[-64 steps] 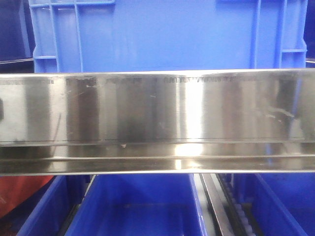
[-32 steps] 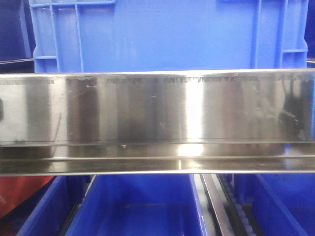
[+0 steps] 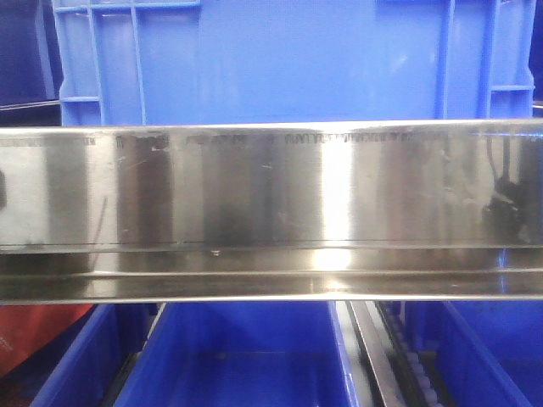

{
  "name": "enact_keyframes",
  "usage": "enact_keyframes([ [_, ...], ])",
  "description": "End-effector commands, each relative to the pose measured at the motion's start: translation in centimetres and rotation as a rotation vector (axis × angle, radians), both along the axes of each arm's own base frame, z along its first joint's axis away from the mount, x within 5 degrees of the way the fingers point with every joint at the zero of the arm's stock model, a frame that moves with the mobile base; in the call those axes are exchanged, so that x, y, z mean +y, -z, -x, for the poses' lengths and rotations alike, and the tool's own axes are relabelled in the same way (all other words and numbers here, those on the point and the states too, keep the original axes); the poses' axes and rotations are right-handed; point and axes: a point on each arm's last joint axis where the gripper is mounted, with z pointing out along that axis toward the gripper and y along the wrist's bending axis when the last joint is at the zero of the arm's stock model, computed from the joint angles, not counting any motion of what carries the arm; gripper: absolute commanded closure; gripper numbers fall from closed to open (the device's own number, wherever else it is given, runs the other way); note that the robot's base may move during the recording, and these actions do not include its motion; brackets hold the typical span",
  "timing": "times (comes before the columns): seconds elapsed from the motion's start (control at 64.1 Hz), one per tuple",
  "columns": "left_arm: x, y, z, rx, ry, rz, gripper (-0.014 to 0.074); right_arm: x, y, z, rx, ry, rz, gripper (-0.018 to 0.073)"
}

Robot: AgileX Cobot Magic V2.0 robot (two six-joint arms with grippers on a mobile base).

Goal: Place valve from conveyor to right shelf box

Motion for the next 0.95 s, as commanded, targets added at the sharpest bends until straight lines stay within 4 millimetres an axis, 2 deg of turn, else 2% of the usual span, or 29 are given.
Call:
enact_keyframes([
  [0.0, 0.03, -0.2, 0.07, -0.022, -0.004, 0.013, 0.0708, -0.06, -0.11, 0.02, -0.02, 0.009, 0.007, 0.0721],
  [0.935, 0.03, -0.2, 0.07, -0.022, -0.004, 0.013, 0.0708, -0.06, -0.11, 0.02, -0.02, 0.009, 0.007, 0.0721],
])
